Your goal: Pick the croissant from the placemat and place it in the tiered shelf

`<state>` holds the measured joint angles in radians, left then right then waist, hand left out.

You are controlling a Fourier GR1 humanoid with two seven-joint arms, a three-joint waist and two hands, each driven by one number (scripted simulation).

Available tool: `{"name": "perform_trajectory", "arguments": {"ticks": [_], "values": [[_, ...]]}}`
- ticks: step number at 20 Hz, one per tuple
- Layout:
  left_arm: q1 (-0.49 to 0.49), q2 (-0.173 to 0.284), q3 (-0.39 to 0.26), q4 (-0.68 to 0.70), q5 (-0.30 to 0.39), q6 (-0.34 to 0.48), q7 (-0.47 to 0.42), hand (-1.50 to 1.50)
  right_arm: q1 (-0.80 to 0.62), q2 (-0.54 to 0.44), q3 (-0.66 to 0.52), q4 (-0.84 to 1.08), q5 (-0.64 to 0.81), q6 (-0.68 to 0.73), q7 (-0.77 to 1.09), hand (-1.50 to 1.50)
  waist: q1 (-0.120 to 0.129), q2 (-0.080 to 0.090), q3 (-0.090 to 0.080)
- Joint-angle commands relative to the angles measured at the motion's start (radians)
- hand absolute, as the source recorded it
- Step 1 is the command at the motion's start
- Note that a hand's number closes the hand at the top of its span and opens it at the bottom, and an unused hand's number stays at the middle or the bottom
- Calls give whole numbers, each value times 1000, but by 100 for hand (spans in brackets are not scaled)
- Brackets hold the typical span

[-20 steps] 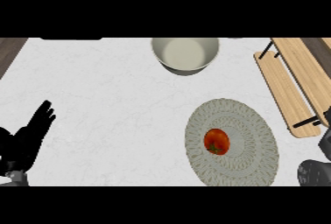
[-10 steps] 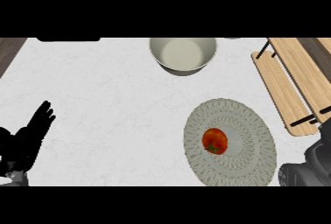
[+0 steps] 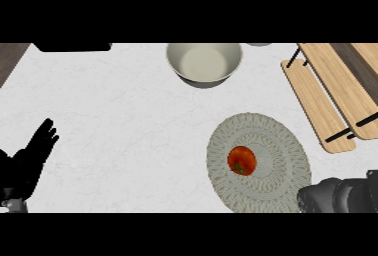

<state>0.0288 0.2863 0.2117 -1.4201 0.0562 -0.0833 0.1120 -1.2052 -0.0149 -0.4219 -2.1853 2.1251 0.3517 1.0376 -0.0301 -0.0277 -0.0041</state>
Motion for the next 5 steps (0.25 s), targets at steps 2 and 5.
{"name": "perform_trajectory", "arguments": {"ticks": [2, 5], "values": [[-2, 7, 11, 9, 4, -1, 4, 0, -90, 14, 135, -150, 161, 335, 95, -150, -5, -9, -3], [9, 10, 17, 1, 15, -10, 10, 0, -139, 15, 206, -198, 257, 455, 20, -150, -14, -15, -3]]}}
